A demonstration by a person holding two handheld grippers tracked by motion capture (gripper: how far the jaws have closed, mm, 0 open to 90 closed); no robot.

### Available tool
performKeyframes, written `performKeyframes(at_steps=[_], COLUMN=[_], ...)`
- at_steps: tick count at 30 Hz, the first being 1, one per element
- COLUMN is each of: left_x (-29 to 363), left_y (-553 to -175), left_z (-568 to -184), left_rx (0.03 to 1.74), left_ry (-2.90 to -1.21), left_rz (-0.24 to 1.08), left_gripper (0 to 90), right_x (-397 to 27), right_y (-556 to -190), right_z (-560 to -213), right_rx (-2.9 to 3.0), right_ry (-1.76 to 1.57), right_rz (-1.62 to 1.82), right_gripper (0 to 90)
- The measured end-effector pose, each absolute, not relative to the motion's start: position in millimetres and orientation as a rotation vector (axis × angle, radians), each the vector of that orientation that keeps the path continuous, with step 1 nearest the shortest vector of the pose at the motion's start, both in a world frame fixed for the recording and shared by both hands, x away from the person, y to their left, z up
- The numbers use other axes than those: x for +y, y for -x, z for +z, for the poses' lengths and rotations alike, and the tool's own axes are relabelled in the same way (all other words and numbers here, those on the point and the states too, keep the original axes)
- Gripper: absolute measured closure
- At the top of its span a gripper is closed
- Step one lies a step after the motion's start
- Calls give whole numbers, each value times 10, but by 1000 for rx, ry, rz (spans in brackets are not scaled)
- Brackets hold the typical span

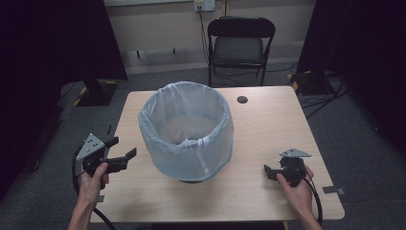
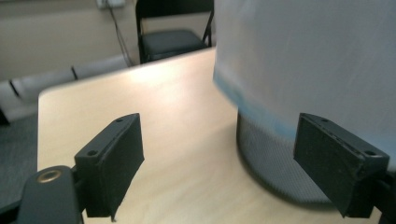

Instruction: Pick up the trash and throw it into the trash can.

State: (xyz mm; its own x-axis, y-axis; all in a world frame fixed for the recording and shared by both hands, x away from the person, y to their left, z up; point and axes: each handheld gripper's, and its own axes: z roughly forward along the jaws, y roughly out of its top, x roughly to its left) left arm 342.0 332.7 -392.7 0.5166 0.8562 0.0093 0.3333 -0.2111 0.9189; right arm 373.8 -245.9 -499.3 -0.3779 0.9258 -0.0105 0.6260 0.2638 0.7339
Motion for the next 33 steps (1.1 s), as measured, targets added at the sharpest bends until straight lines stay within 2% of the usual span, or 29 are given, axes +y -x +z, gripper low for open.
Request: performKeyframes(at_steps=[4, 15, 20, 33], left_x=[3336, 3236, 3181, 3140], left_y=[-3415, -3419, -3445, -3508], left_z=[-4213, -4703, -4956, -5009], left_rx=[1071, 1139, 1184, 1208], left_ry=[-1816, -1950, -2060, -2053], left_rz=[631, 553, 541, 520], left_gripper=[171, 168, 164, 99], right_x=[-2459, -2459, -2456, -2456], right_y=[-3738, -3738, -3733, -3733], right_z=[-4993, -4993, -4993, -4993], right_rx=[2099, 2099, 2094, 2094], right_ry=[-1403, -1403, -1407, -1407], right_rz=[908, 908, 906, 906], right_gripper=[120, 119, 121, 120])
